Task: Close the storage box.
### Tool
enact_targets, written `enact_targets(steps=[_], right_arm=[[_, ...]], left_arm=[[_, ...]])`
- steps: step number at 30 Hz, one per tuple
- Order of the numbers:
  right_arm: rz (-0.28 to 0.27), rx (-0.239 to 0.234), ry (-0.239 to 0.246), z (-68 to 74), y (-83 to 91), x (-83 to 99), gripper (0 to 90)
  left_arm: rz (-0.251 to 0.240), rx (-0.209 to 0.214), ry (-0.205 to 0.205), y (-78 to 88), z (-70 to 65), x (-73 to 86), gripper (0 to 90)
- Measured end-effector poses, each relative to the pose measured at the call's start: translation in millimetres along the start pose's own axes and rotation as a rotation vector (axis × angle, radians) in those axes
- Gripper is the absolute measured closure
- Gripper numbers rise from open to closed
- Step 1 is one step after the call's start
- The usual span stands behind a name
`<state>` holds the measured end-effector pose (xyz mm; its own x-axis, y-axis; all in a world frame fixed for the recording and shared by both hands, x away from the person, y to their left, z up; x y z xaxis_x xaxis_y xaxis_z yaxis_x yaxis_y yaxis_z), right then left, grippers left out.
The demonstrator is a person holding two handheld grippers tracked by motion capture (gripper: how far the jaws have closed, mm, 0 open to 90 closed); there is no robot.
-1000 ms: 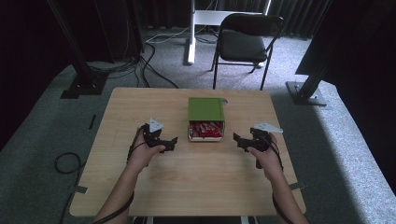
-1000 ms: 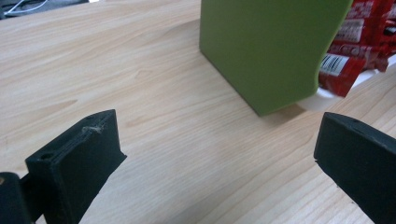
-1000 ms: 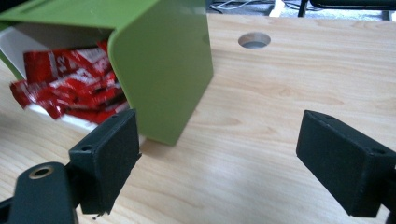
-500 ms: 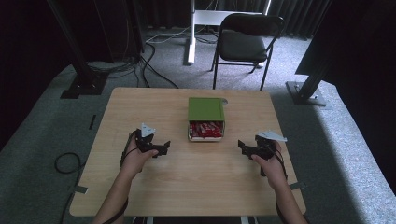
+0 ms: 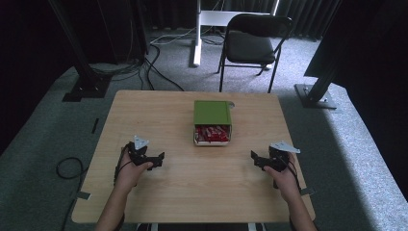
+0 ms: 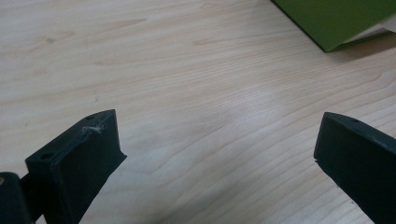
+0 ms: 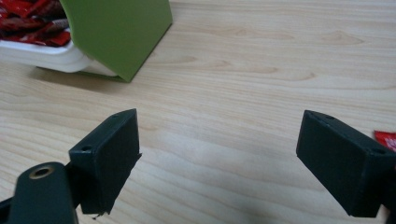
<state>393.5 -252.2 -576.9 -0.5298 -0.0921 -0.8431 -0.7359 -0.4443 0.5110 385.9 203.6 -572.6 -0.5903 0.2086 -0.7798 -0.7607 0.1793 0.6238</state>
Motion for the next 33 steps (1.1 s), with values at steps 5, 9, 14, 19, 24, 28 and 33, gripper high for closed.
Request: enact_targets(steps=[5,9,14,19,24,28,33], right_arm=[[0.009,0.011,0.003,-1.8,2.6,7.0,12.9],[0.021,0.015,0.001,-2.4,3.3,13.6,12.9],[0.032,0.018,0.000,-2.7,4.2,19.5,12.9],[0.040,0.020,0.004,-3.3,5.0,23.6,12.9],[0.047,0.032,-0.010,-5.9,6.8,30.3,12.9],[0.056,0.035,-0.007,-6.3,7.7,33.8,12.9],[0.061,0.046,-0.008,-6.8,8.8,37.1,12.9]], left_arm=[[-0.002,-0.015,0.014,5.6,7.2,6.4,1.5],[0.008,-0.036,0.021,10.3,13.9,14.0,1.5],[0.018,-0.062,0.055,16.0,23.5,26.0,1.5],[0.024,-0.090,0.081,23.2,33.8,38.1,1.5],[0.037,-0.123,0.092,29.6,42.7,48.8,1.5],[0.044,-0.136,0.110,33.7,47.9,57.6,1.5],[0.055,-0.162,0.129,38.9,54.9,66.8,1.5]])
Point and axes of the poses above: each handheld gripper's, and its own axes: y roughly backward along the jaws, x roughly out of its underside, z roughly to its left, the point moved 5 cm from there along -y, roughly forward along the jaws, and after that the axes turned 6 degrees about -x, right-handed, at the moved point
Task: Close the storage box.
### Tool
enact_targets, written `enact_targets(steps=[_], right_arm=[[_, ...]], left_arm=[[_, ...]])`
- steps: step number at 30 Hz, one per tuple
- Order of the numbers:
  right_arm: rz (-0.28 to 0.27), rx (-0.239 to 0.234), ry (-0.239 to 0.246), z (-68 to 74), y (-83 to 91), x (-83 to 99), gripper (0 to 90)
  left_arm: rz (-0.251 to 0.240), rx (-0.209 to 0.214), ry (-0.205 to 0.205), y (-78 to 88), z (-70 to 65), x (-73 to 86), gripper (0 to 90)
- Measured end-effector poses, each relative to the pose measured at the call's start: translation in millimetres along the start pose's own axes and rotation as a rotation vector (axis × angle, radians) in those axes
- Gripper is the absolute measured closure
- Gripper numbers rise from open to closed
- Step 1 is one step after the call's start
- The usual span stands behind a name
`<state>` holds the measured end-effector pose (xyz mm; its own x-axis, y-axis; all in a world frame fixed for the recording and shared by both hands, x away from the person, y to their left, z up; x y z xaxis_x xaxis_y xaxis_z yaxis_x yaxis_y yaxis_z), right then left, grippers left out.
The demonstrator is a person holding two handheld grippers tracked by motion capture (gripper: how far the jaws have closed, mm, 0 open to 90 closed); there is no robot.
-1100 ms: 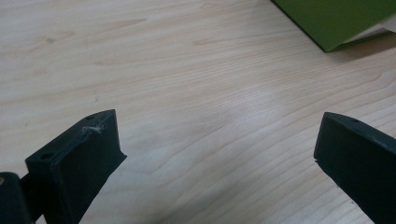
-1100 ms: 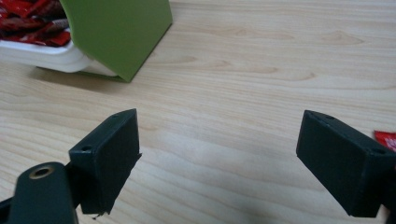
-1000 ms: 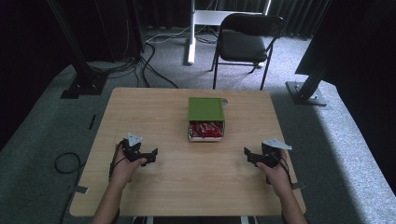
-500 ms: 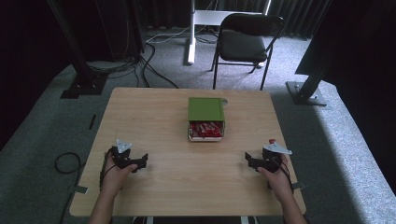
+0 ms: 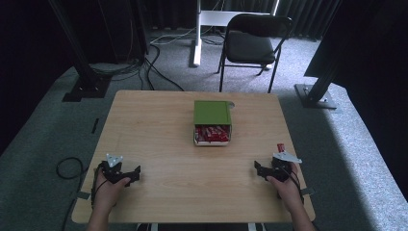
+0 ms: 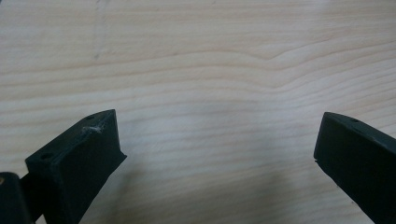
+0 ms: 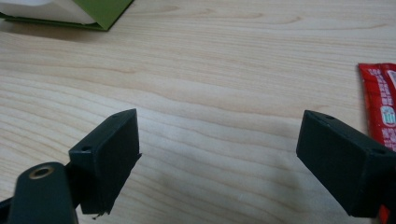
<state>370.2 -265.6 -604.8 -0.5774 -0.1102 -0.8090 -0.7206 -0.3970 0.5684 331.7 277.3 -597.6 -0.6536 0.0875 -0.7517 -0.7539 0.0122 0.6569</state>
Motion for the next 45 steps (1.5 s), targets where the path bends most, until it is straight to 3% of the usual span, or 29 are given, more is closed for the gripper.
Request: enact_targets(steps=[7,12,14,18,22,30,45], right_arm=[[0.017,0.024,0.008,1.5,1.2,2.4,12.9],[0.021,0.037,-0.015,0.5,2.6,4.3,12.9],[0.022,0.043,-0.026,0.0,3.1,4.8,12.9],[0.043,0.045,-0.036,1.2,3.2,7.0,13.0],[0.074,0.057,-0.031,2.8,2.9,9.6,12.9],[0.109,0.097,0.017,6.5,0.7,11.2,12.3],[0.109,0.098,0.012,6.1,0.6,11.3,11.8]], left_arm=[[0.010,-0.043,0.021,3.4,8.2,6.5,1.5],[0.028,-0.064,0.048,2.7,12.1,11.6,1.5],[0.023,-0.077,0.044,3.3,13.5,11.8,1.5],[0.072,-0.089,0.024,4.1,14.0,16.7,1.5],[0.073,-0.108,0.057,6.2,16.9,19.2,1.5],[0.074,-0.128,0.078,7.1,19.1,20.4,1.5],[0.076,-0.131,0.079,6.9,19.0,20.3,1.3]])
Point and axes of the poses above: each handheld gripper's, and its own axes: y roughly backward along the jaws, x roughly out of its underside, z roughly to its left, the point moved 5 cm from there along -y, roughly forward along the jaws, and after that the axes turned 6 degrees about -x, right-handed, at the moved point
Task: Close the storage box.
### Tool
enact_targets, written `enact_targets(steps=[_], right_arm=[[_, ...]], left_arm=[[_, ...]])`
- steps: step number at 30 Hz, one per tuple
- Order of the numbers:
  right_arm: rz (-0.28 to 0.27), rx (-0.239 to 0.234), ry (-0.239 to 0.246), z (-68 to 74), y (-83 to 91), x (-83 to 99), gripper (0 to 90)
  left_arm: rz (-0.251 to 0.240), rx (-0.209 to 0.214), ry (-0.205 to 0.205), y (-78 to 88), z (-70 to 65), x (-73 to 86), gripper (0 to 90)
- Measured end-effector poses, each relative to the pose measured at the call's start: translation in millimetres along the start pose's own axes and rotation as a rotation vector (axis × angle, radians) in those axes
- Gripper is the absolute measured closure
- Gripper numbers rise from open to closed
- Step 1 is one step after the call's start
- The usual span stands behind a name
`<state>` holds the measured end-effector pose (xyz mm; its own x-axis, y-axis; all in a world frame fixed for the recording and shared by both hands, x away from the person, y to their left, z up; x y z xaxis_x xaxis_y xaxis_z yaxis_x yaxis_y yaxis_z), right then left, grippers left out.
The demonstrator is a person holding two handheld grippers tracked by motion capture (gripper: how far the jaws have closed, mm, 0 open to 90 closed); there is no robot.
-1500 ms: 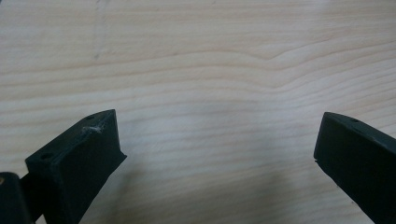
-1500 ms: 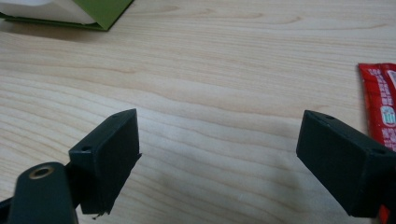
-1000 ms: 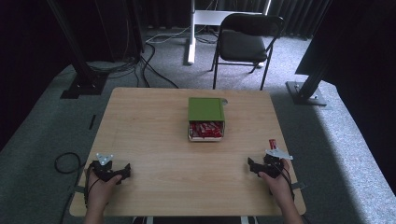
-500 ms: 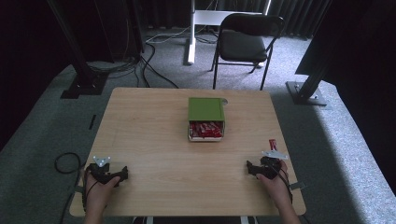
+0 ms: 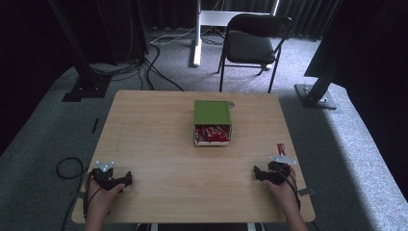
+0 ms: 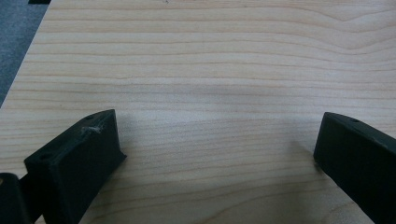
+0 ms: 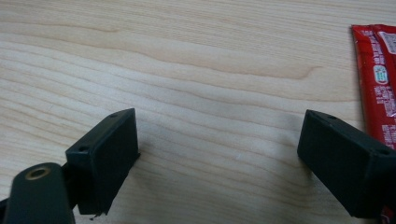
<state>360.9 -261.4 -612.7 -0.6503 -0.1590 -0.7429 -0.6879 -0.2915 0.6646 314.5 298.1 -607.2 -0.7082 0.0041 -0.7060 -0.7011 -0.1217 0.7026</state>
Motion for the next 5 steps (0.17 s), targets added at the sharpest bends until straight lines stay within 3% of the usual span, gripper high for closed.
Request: enact_targets(steps=[5], right_arm=[[0.001,-0.005,0.005,0.7,0.0,0.0,11.9]], left_arm=[[-0.001,0.000,0.001,-0.1,0.0,-0.1,1.3]])
Point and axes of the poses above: each handheld gripper's, and its own axes: y roughly backward along the jaws, x roughly out of its underside, z roughly to its left, the point moved 5 cm from there along -y, roughly forward along the jaws, and after that the axes turned 6 degrees about -x, right-handed, at the moved point
